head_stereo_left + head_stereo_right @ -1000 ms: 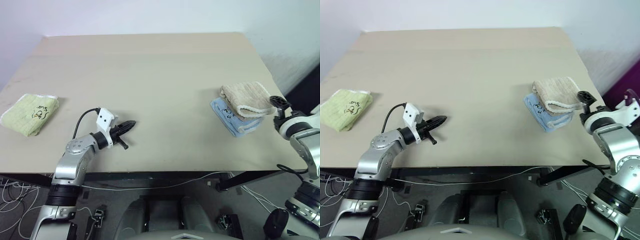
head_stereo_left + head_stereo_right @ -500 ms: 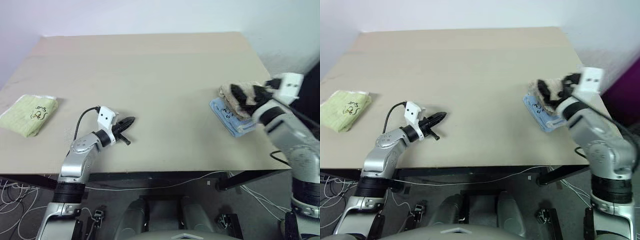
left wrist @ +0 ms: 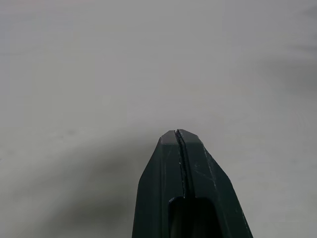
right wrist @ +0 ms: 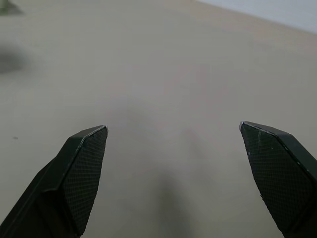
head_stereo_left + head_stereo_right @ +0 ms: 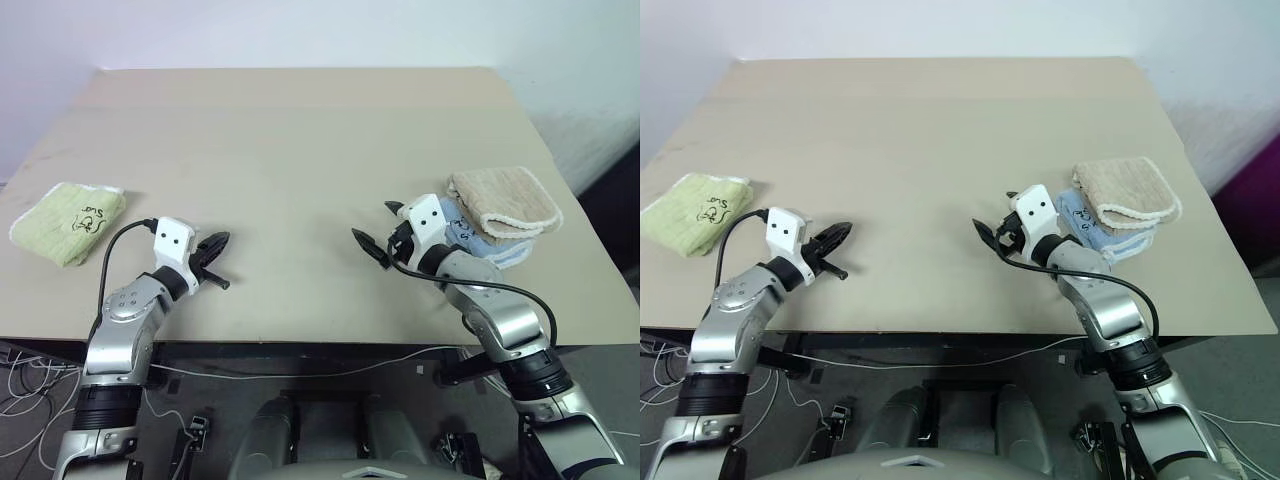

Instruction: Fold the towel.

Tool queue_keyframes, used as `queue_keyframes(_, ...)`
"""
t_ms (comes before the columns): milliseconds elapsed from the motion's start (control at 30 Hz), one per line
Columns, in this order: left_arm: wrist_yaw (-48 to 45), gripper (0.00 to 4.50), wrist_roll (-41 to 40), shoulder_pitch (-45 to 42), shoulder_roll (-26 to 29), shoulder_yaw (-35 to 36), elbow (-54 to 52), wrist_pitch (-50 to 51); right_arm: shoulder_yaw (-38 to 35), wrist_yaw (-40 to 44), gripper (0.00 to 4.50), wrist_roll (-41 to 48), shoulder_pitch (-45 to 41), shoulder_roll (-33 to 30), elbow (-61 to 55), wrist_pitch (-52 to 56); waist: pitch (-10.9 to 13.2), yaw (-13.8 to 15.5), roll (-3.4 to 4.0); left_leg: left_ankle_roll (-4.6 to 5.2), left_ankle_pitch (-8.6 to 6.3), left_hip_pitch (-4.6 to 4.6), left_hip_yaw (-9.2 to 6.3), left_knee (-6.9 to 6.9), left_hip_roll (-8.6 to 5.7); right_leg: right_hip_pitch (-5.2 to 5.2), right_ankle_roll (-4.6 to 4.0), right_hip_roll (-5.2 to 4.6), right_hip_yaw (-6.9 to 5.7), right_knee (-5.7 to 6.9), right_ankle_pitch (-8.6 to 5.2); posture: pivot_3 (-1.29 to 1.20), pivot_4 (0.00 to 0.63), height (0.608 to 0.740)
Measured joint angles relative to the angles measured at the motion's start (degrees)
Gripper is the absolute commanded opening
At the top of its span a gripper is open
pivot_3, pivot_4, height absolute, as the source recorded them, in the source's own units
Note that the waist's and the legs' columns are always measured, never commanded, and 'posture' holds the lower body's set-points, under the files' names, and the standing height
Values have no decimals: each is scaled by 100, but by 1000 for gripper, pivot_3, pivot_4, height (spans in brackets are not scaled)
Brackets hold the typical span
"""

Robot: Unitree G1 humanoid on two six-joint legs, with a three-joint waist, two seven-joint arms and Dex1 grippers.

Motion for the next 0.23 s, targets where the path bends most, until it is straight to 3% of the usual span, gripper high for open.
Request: queue_keyframes(233,31,0,0,217,206,136,-225,164,-13,257,4481,-262,63,388,50,-62,0,-4,0,-1,0,0,-4,-1,0,-1,0,0,-1,1,0,0,150,740)
